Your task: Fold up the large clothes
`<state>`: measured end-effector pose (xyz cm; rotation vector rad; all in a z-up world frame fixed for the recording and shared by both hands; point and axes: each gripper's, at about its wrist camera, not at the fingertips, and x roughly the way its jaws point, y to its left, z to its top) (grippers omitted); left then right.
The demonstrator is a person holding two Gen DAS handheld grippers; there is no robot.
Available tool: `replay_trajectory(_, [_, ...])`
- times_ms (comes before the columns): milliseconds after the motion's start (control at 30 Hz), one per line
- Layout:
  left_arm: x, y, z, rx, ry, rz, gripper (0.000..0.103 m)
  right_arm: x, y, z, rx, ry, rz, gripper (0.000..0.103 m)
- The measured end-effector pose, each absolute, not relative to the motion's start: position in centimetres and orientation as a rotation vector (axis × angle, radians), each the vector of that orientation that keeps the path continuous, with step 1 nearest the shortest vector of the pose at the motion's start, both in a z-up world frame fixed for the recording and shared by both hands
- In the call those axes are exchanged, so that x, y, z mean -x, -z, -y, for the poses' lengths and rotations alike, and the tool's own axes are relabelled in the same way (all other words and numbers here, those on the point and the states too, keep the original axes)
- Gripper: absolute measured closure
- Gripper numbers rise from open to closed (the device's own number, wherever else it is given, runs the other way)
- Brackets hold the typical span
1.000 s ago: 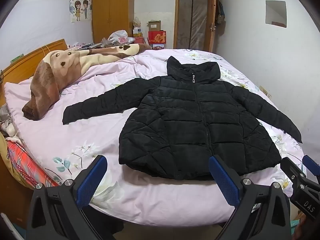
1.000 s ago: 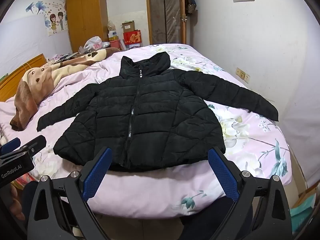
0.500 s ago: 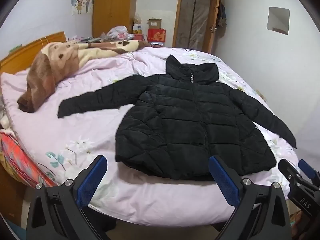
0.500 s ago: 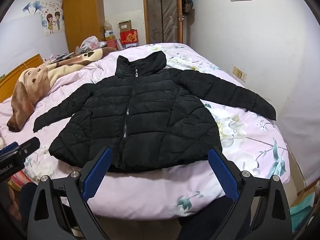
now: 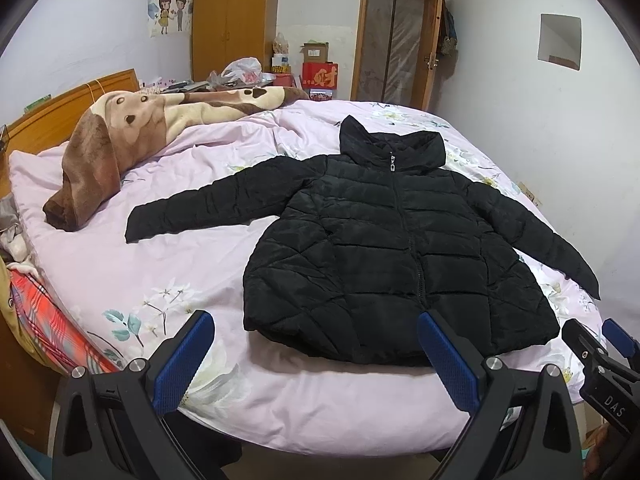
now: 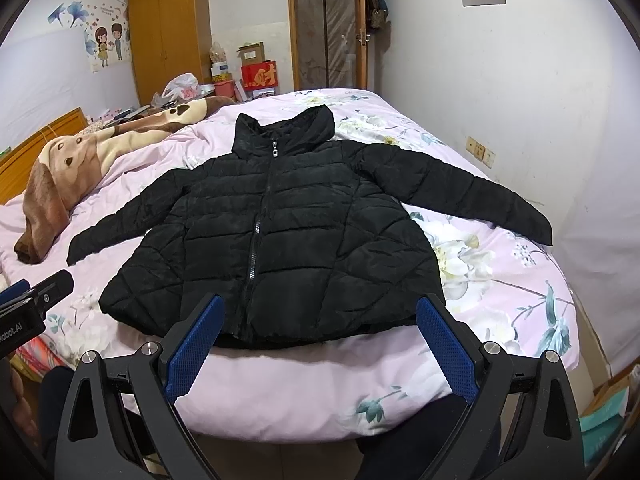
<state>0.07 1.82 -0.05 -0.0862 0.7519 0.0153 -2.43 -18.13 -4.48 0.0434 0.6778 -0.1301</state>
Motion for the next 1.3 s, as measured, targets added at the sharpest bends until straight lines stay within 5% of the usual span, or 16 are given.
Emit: replay_trajectory(1300, [0.31,0.11,-1.82,0.086,-0.02,-0.765,0.0,2.43,4.79,17.98,-0.036,0.128,-0.683,0.006])
